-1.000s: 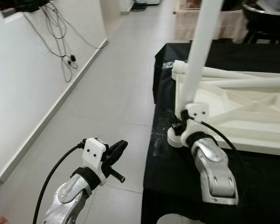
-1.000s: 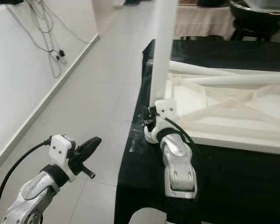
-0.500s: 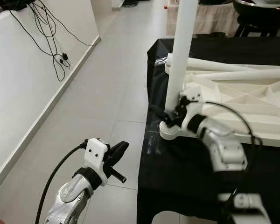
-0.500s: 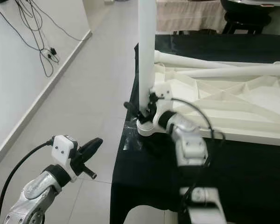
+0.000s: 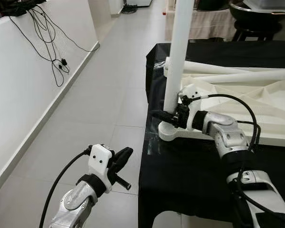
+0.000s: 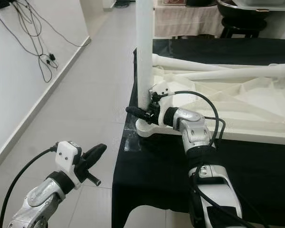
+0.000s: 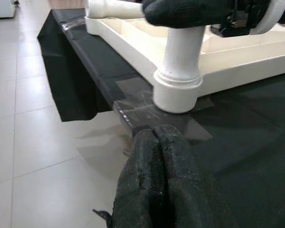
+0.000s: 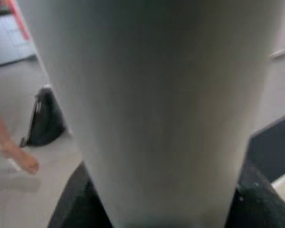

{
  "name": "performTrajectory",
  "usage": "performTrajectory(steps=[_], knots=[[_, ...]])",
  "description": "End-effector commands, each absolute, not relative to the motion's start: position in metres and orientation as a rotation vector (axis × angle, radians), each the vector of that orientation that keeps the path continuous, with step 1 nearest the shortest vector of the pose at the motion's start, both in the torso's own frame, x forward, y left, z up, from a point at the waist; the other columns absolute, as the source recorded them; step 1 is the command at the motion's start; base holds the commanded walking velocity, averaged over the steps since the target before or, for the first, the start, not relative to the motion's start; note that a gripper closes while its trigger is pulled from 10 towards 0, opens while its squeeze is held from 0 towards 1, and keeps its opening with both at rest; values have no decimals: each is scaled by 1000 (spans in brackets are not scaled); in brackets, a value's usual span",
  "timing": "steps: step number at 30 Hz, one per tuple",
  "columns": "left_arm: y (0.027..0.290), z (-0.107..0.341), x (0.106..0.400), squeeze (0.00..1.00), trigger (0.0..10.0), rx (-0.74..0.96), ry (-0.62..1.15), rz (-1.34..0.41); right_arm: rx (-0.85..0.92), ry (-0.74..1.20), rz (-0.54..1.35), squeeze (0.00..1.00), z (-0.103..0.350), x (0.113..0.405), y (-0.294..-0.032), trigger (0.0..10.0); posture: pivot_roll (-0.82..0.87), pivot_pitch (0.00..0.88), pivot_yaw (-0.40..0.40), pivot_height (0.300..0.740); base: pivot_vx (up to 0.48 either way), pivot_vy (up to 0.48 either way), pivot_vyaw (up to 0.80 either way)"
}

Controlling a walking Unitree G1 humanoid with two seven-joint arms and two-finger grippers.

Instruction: Building children table

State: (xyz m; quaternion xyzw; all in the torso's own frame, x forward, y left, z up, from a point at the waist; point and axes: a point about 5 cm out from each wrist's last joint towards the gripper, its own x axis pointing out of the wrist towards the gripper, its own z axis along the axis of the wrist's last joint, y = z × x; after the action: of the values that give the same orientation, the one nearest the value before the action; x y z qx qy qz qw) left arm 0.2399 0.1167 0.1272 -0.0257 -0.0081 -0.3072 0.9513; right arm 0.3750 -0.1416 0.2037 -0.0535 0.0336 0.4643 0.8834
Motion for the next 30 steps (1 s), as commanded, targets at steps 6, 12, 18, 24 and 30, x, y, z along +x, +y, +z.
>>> performTrajectory(steps=[6, 12, 18, 24, 30], knots=[[118, 125, 234, 0, 10000, -48, -12, -623, -68, 100, 1026, 0, 187, 373, -141, 0, 14, 123, 56, 740, 0, 0, 0], [123, 126, 232, 0, 10000, -50, -11, -625, -90, 63, 658, 0, 176, 362, -156, 0, 2, 144, 51, 740, 0, 0, 0], [127, 127, 234, 0, 10000, -49, -9, -625, -52, 102, 199, 0, 151, 314, -139, 0, -22, 154, 81, 740, 0, 0, 0], [127, 125, 238, 0, 10000, -48, 2, -640, -81, 105, 289, 0, 142, 314, -109, 0, -10, 142, 82, 740, 0, 0, 0], [127, 126, 239, 0, 10000, -47, -7, -617, -70, 102, 351, 63, 152, 324, -111, 10000, -4, 142, 77, 740, 0, 0, 0]])
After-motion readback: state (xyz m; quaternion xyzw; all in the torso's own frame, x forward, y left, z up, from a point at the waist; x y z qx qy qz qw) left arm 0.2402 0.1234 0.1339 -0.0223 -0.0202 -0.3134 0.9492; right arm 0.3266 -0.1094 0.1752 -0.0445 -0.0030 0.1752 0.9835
